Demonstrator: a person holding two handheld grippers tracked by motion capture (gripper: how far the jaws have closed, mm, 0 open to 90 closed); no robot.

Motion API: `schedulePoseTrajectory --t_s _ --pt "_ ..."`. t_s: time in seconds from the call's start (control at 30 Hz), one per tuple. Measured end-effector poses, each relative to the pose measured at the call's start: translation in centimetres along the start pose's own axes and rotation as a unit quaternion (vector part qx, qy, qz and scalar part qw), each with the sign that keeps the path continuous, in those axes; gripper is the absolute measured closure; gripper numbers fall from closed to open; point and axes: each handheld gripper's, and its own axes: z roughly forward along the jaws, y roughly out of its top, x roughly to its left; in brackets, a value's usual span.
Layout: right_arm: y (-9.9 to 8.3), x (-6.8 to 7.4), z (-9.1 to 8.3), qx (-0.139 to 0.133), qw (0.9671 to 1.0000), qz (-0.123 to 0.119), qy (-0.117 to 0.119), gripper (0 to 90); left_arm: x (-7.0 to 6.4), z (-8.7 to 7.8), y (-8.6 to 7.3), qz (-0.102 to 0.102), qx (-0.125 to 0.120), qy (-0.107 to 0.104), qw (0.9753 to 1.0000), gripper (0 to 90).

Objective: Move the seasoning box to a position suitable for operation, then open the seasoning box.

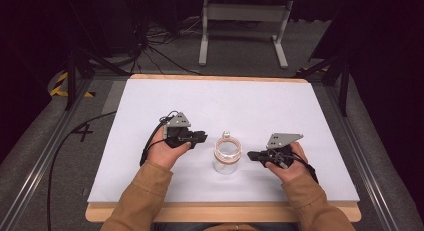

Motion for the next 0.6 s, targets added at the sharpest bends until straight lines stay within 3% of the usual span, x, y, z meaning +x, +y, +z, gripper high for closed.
schedulePoseTrajectory --t_s 0.2,0.43,0.6 --pt "-0.5 -0.4 -1.2 -0.015 0.9997 0.021 0.0 89.9 -0.6 0.3 1.6 0.013 -0.017 -0.025 0.9995 73.6" --pt "-1.3 -0.3 -2.2 -0.018 0.9994 0.029 -0.009 89.8 -0.3 1.3 2.6 -0.006 -0.044 -0.055 0.9975 77.2" --pt "-1.7 0.1 -2.6 -0.019 0.9991 0.035 -0.01 89.9 -0.1 2.2 3.1 -0.011 -0.046 -0.068 0.9966 79.7"
